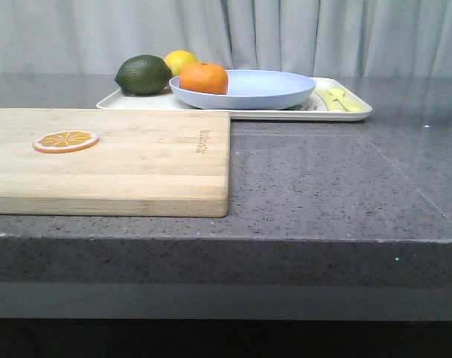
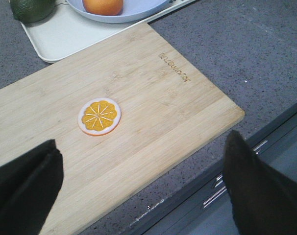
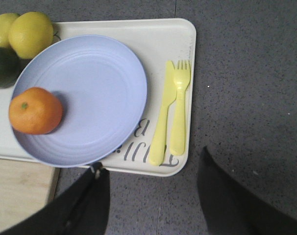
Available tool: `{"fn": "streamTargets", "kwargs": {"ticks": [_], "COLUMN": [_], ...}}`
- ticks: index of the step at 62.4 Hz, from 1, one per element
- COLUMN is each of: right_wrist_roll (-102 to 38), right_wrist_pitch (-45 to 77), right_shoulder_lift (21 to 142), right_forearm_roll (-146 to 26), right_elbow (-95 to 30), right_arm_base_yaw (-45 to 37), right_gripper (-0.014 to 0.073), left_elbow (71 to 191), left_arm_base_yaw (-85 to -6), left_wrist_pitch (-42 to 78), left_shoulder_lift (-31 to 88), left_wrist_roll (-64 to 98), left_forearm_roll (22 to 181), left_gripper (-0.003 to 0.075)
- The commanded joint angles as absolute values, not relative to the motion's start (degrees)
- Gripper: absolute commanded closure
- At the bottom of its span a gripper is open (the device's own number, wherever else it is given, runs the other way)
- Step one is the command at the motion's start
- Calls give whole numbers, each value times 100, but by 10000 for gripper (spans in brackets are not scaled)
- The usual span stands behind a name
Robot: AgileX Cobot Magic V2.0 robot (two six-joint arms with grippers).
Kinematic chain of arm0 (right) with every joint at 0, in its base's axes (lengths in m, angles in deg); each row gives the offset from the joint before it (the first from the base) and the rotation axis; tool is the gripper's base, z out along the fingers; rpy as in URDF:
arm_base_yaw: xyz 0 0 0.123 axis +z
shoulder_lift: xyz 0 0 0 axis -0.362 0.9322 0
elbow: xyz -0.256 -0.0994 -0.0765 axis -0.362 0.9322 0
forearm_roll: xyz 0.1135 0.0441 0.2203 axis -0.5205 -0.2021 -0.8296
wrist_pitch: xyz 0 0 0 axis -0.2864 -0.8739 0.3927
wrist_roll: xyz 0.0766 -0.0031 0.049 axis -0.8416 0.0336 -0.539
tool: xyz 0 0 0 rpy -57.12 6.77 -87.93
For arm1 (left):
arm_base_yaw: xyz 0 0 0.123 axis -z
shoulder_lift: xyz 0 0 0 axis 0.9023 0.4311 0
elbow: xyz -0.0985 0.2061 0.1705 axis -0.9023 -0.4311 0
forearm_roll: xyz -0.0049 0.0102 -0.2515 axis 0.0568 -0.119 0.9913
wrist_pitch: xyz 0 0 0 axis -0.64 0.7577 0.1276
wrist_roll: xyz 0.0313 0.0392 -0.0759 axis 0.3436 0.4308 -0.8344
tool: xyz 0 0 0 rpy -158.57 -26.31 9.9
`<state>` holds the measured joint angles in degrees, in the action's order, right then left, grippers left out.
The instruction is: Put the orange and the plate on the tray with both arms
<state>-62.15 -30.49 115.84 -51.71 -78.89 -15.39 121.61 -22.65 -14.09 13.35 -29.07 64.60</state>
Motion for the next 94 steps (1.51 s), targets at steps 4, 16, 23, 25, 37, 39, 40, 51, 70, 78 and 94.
{"fn": "streamTargets", "kwargs": {"ticks": [4,16,23,25,37,39,40,51,70,78,94], "right_wrist_roll": [-5822,-5417,-5380,-5374,-5368,-5368,-5368,-5368,-5368,-5368,-5368], "right_wrist_pitch": [-2338,-2270,-2297,-2297,-2408,-2470,-2507,-2865,-2930,-2930,-2892], "right_shoulder_lift": [10346,9006,8240,8026,6983,6849,6779,5991,5014,4951,4951], "right_forearm_roll": [-4919,-4919,-4911,-4894,-4658,-4615,-4587,-4468,-4468,-4468,-4468], "right_elbow": [-6941,-5478,-4695,-4486,-3610,-3532,-3497,-3171,-2821,-2778,-2766], "right_arm_base_yaw": [-1271,-1009,-987,-987,-987,-987,-987,-987,-987,-987,-987], "right_gripper": [172,172,172,172,172,172,172,172,172,172,185], "left_elbow": [12306,12306,12306,12306,12306,12306,12306,12306,12306,12306,12306], "left_arm_base_yaw": [-2290,-2290,-2290,-2290,-2290,-2290,-2290,-2290,-2290,-2290,-2290], "left_wrist_pitch": [-1053,-1053,-1053,-1053,-1053,-1053,-1053,-1053,-1042,-1042,-966], "left_shoulder_lift": [1333,1333,1333,1333,1333,1333,1333,1333,1333,1333,1333], "left_wrist_roll": [-2947,-2947,-2947,-2947,-2947,-2947,-2947,-2947,-2947,-2947,-2947], "left_forearm_roll": [6407,6407,6407,6407,6407,6407,6407,6407,6407,6407,6436], "left_gripper": [80,80,80,80,80,80,80,80,80,80,80]}}
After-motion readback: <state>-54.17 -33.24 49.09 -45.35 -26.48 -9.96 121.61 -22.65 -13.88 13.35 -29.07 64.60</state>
